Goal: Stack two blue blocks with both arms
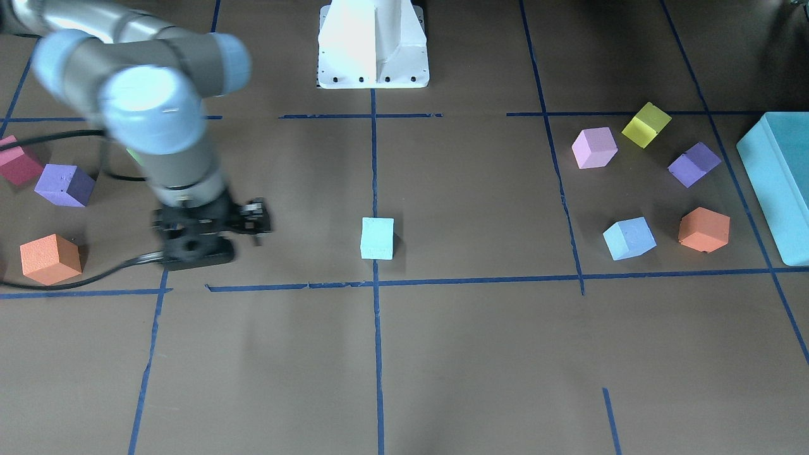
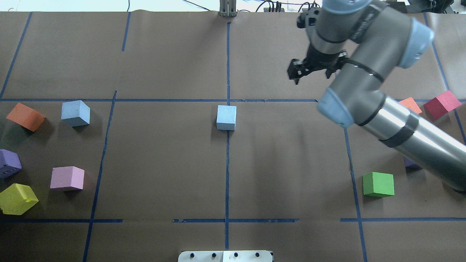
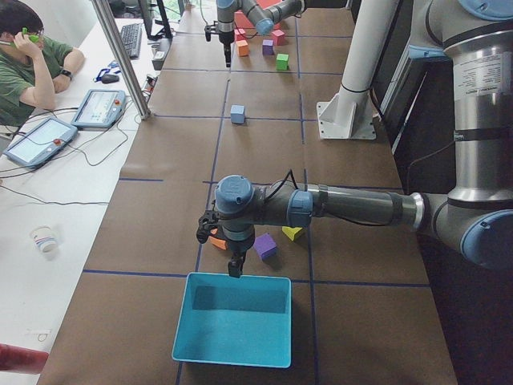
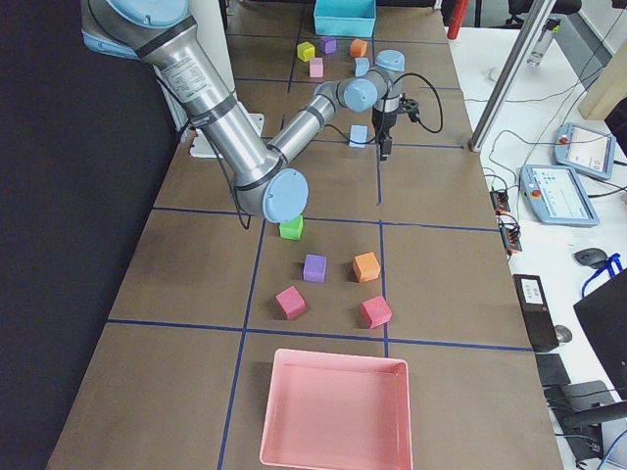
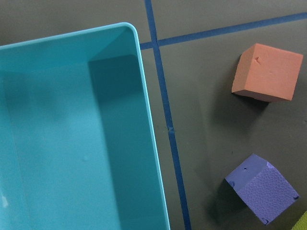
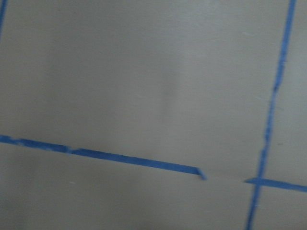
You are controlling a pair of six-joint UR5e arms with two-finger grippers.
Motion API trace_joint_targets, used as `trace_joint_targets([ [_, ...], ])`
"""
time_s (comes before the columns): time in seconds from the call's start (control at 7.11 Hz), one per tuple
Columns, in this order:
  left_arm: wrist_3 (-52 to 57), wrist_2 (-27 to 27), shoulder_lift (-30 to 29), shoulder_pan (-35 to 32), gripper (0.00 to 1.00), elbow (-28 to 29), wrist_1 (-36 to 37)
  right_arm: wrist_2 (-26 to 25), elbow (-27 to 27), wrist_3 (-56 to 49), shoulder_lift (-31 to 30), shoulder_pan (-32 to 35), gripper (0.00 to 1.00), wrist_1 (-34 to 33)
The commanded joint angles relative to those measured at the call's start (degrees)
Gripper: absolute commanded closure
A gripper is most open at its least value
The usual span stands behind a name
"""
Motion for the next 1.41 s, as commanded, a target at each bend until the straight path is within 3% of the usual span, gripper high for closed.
trace_joint_targets([
  [0.0, 0.2, 0.2, -3.2, 0.0, 0.0, 0.6, -2.0, 3.7, 9.2, -22.4, -16.4, 11.3, 0.0, 0.1],
  [0.28, -0.1, -0.2, -6.0, 0.3, 0.0, 1.2, -3.3, 11.7, 10.0, -44.8, -28.1, 25.0, 0.0, 0.1],
  [0.56, -11.3, -2.2, -9.8, 2.8, 0.0, 1.6, -3.3, 11.6, 9.5, -59.2, -39.4, 35.4, 0.0, 0.1],
  [0.84, -23.5, -3.3, -12.1, 12.6, 0.0, -0.8, -4.7, 11.7, 9.3, -53.7, -40.9, 35.6, 0.0, 0.7],
  [0.98, -32.0, -1.8, -12.1, 16.6, 0.0, -1.3, -9.4, 11.7, 8.8, -52.9, -41.0, 35.5, 0.0, 2.7],
  [1.27, -44.2, 0.3, -13.6, 24.8, 0.0, 3.6, -17.8, 11.8, 8.6, -52.9, -41.0, 35.5, 0.0, 2.8],
])
